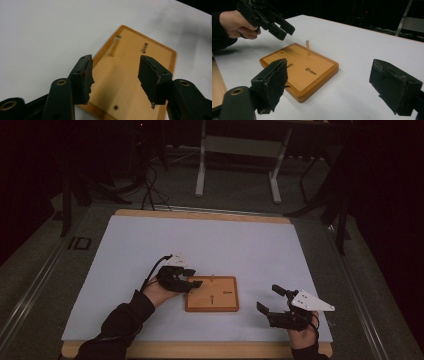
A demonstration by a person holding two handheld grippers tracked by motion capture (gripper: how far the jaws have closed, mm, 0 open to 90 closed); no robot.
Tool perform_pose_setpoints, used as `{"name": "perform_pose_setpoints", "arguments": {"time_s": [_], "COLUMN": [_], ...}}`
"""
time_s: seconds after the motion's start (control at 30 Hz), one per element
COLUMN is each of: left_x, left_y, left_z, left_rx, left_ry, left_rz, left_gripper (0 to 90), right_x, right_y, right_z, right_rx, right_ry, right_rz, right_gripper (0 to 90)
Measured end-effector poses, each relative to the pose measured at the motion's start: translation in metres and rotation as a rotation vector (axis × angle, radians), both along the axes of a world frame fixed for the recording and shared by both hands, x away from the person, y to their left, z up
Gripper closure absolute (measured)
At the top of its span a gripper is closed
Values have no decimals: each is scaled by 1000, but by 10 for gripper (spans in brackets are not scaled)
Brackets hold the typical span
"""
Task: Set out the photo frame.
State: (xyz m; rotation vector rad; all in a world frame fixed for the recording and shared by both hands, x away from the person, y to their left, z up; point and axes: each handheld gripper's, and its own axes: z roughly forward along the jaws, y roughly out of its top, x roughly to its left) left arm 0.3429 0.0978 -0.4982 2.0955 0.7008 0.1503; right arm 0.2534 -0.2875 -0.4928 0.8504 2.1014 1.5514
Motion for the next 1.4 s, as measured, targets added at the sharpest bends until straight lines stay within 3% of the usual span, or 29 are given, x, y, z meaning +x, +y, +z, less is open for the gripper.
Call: {"name": "perform_pose_setpoints", "arguments": {"time_s": [0.33, 0.57, 0.67, 0.77, 0.87, 1.07, 1.27, 1.4], "left_x": [-5, -1, 3, 7, 12, 24, 28, 29], "left_y": [-14, -25, -31, -35, -40, -45, -49, -51], "left_z": [-3, -4, -6, -9, -12, -17, -20, -21], "left_rx": [-9, 8, 11, 17, 29, 37, 52, 65], "left_ry": [-22, -36, -39, -40, -46, -55, -50, -43], "left_rz": [-28, -39, -55, -54, -43, -10, -28, -39], "left_gripper": [454, 455, 455, 462, 471, 581, 703, 776], "right_x": [-2, -2, -2, -1, 0, -2, -4, -3], "right_y": [4, 3, 5, 7, 10, 15, 16, 17], "right_z": [3, 2, 2, 1, 0, -1, -1, -3], "right_rx": [-29, -62, -80, -82, -72, -73, -69, -80], "right_ry": [-39, -78, -71, -25, -23, -33, -42, -21], "right_rz": [-9, -13, -12, -6, -1, 17, 44, 63], "right_gripper": [160, 127, 115, 115, 110, 110, 113, 113]}}
